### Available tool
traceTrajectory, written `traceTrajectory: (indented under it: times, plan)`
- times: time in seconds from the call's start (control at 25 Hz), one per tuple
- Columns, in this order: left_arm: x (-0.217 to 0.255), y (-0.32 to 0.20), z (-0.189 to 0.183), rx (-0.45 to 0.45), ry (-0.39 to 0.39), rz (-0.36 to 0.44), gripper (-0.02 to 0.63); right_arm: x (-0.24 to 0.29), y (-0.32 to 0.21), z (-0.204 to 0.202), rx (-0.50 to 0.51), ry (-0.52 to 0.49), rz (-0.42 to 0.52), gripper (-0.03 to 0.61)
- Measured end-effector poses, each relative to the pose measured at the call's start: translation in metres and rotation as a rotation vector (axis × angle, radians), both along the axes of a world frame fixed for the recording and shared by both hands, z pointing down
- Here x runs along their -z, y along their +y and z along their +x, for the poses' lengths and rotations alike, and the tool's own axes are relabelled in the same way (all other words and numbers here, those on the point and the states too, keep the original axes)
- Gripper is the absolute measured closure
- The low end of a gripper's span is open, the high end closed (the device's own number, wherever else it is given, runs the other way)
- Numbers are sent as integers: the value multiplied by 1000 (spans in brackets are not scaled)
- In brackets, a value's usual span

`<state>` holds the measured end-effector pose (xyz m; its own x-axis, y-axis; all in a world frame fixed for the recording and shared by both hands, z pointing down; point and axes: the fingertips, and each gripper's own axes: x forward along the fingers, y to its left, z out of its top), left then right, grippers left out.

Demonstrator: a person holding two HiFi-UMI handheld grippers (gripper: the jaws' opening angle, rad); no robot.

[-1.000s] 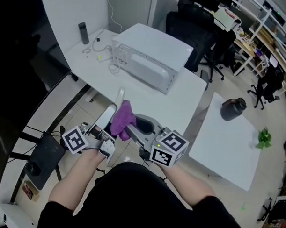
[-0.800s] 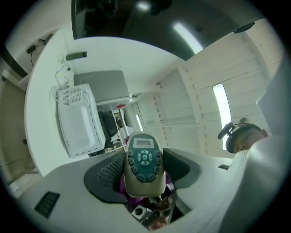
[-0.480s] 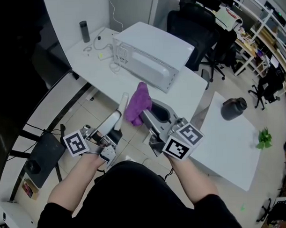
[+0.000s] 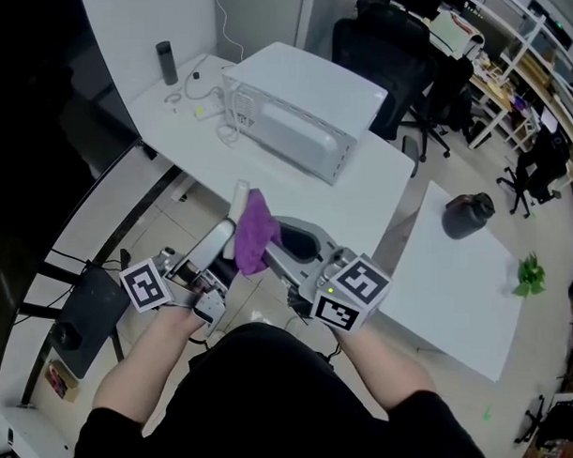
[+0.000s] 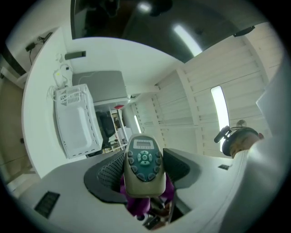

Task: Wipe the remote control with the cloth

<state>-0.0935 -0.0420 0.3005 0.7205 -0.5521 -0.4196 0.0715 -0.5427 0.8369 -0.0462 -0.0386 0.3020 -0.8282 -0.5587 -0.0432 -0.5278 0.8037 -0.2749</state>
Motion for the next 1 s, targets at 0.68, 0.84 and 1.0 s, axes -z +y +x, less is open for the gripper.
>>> traceTrajectory:
  times: [0.68,0.84,1.0]
  plan:
    - [-135,-83,-1,232,-971,127,357,-61,-8,89,-294,304,-27,463]
    - [-209,-135,15,227,-1202,138,357,-96,0,106,-321,397,-78,463]
    - [-286,-177,33,178,-1316,92,357,-123,-7,119,-339,440,-135,463]
